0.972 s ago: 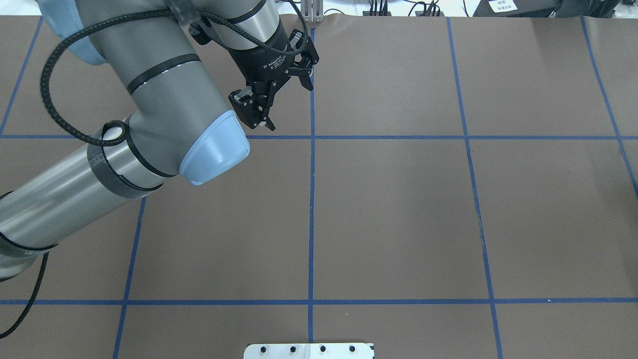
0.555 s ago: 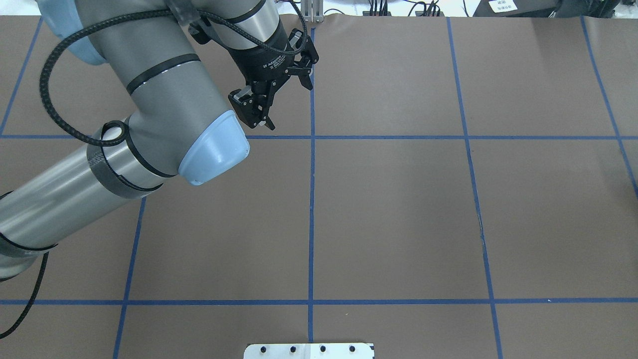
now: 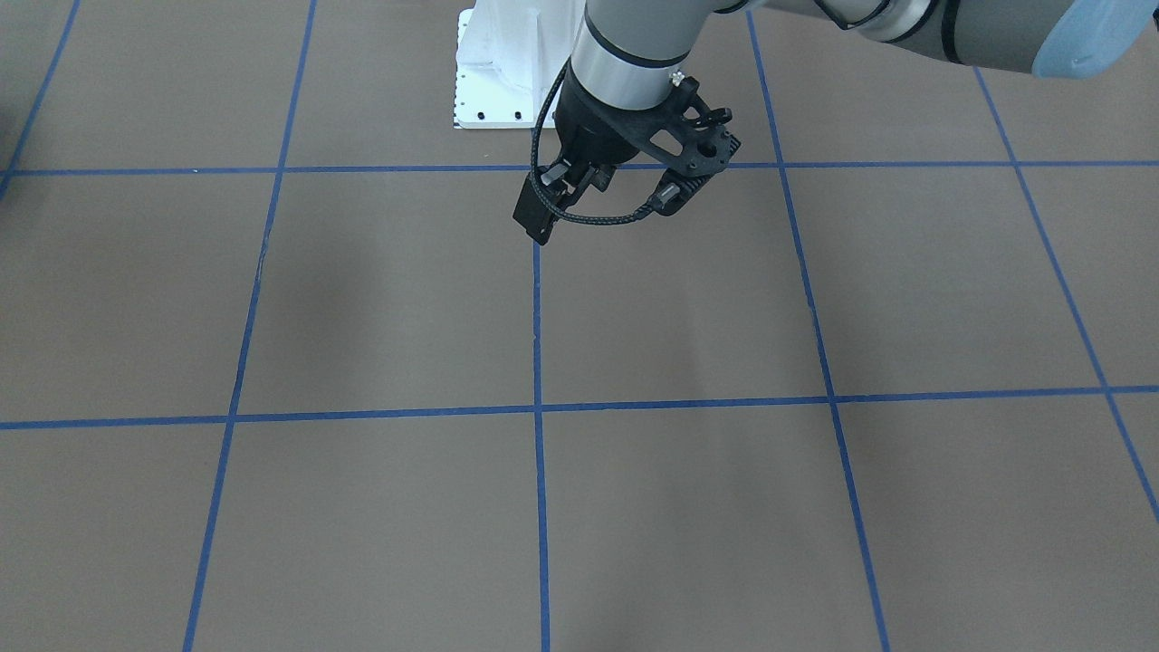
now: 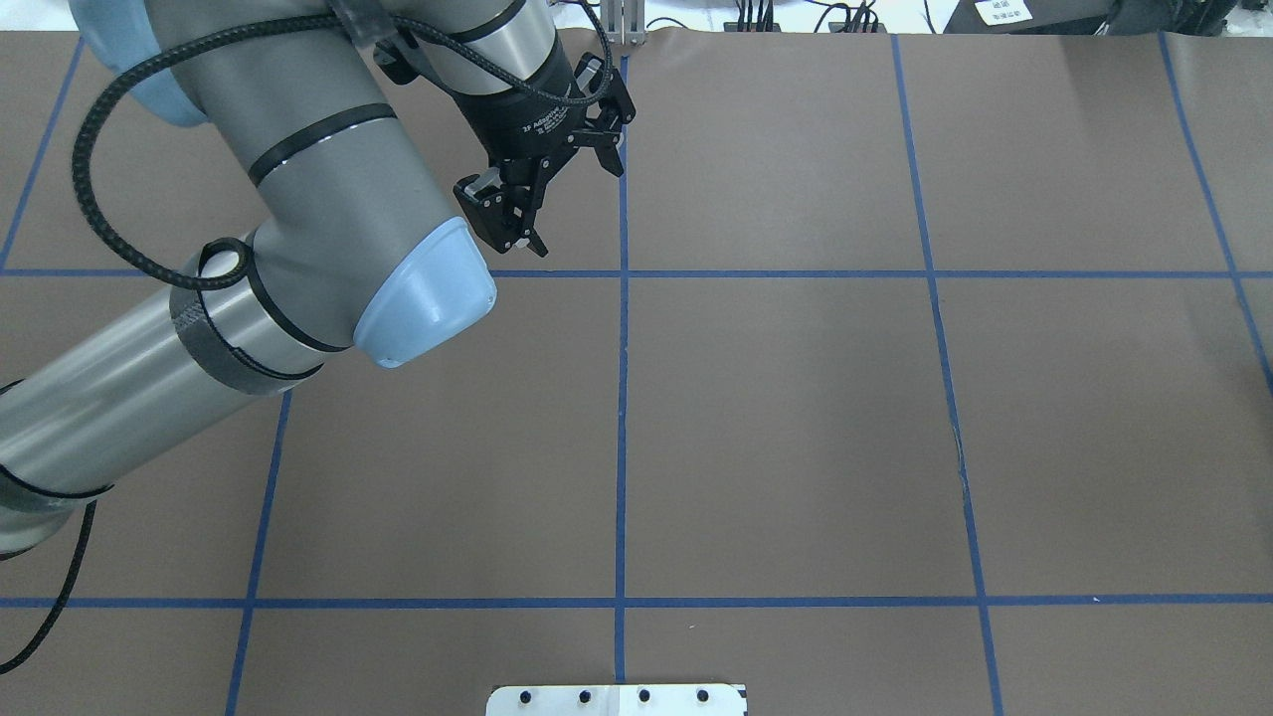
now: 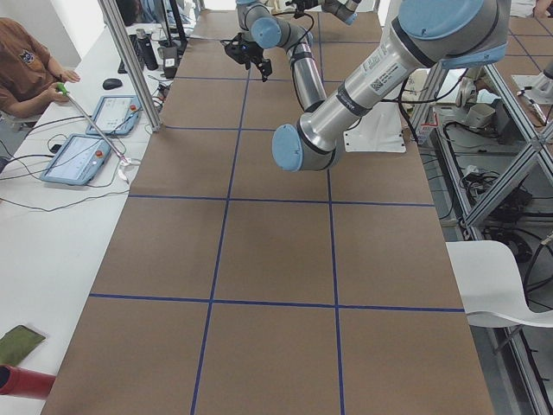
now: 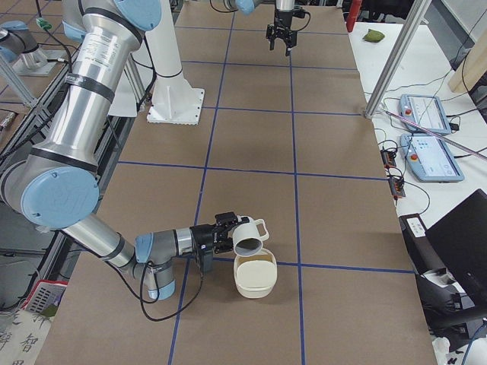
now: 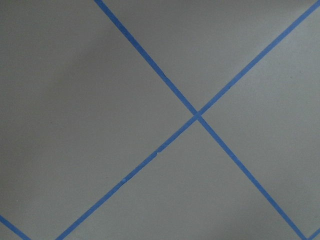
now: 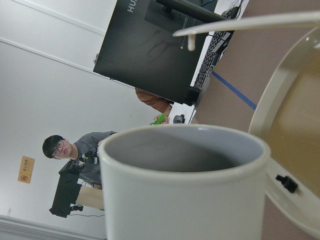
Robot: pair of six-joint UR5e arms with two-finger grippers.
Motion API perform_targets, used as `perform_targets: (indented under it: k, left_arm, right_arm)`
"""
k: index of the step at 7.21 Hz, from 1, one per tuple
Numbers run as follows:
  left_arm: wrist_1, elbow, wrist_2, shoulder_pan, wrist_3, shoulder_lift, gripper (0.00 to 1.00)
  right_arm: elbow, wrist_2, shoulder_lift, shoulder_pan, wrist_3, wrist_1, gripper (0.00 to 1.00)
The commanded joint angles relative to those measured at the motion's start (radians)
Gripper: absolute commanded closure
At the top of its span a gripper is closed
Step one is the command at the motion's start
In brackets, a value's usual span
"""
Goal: Left arm hands cup to right arm to dump lemon
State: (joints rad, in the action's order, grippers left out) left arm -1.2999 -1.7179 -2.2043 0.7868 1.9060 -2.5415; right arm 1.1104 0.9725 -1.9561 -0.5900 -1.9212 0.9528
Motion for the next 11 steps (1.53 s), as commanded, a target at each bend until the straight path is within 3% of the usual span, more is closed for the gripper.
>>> perform_targets:
  k: [1,11]
  left_arm:
    - [0.001,-0.003,0.0,0.002,-0.001,0.0,0.0]
    - [0.002,-0.009,0.023,0.002,-0.007,-0.005,0.0]
  right_arm:
    - [-0.001,0.003,0.016,-0.028,-0.091,0.0,0.77]
    - [-0.01,0.011,0.063,-0.114,-0.456,0.012,0.71]
